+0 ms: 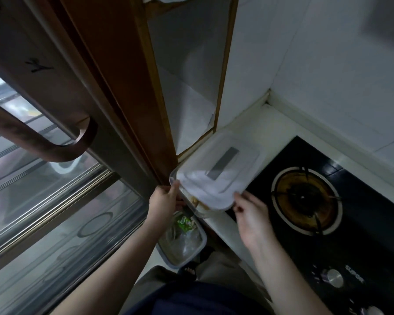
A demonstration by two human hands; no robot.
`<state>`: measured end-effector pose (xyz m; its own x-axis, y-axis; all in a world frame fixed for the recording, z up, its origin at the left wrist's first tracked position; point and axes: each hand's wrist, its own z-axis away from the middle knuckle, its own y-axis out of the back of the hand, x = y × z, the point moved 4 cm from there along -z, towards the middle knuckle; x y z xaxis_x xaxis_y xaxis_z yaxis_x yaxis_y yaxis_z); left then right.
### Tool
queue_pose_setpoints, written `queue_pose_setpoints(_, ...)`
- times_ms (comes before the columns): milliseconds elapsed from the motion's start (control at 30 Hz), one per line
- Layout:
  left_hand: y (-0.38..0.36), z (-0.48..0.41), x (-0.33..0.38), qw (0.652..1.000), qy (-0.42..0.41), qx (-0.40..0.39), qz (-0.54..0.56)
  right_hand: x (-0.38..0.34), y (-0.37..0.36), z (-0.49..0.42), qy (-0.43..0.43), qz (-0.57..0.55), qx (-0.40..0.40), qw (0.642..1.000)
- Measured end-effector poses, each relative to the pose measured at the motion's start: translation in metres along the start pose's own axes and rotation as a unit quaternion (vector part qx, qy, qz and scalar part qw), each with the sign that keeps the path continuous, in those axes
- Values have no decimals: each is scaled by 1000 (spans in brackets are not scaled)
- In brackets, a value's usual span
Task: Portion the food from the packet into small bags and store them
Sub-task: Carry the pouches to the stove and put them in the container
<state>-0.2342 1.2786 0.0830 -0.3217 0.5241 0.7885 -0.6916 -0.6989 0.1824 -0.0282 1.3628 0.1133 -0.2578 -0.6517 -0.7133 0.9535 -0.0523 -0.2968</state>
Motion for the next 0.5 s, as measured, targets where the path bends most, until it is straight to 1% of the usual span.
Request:
queue_pose_setpoints(67, 2, -3, -1, 1000, -1, 3, -11, 21, -6, 10, 1, 107, 5, 994)
queue_pose_setpoints(167, 4, -5, -1, 998, -18, 4, -62, 26, -6, 11, 35, 266, 0, 963)
queue_pose_setpoints(200, 4, -6, -1, 997, -24, 1, -71, 21, -7, 10, 48, 319, -13, 946)
queue_pose_setpoints(233, 4, -6, -2, 996, -26, -3, -81, 17, -7, 7, 57, 381, -28, 922)
queue_pose_setpoints(300, 4, -8, -1, 995, -22, -8, -97, 6, -3, 1, 72, 495, -42, 865)
queue_pose_setpoints(333, 5, -8, 0, 995, -24, -7, -101, -1, 0, -4, 81, 527, -32, 845)
queue_pose_setpoints(367, 5, -8, 2, 994, -28, -5, -105, -9, 3, -9, 96, 541, -14, 836)
queue_pose_setpoints(400, 5, -9, 5, 993, -34, -3, -113, -18, 5, -14, 117, 537, 3, 835)
queue_pose_setpoints(433, 5, -9, 9, 991, -41, -3, -125, -29, 7, -18, 152, 525, 24, 837)
queue_pose_setpoints(467, 4, -9, 11, 990, -44, -4, -136, -41, 6, -23, 196, 519, 41, 831)
queue_pose_setpoints(500, 4, -10, 14, 989, -44, -5, -144, -52, 4, -30, 244, 521, 54, 816)
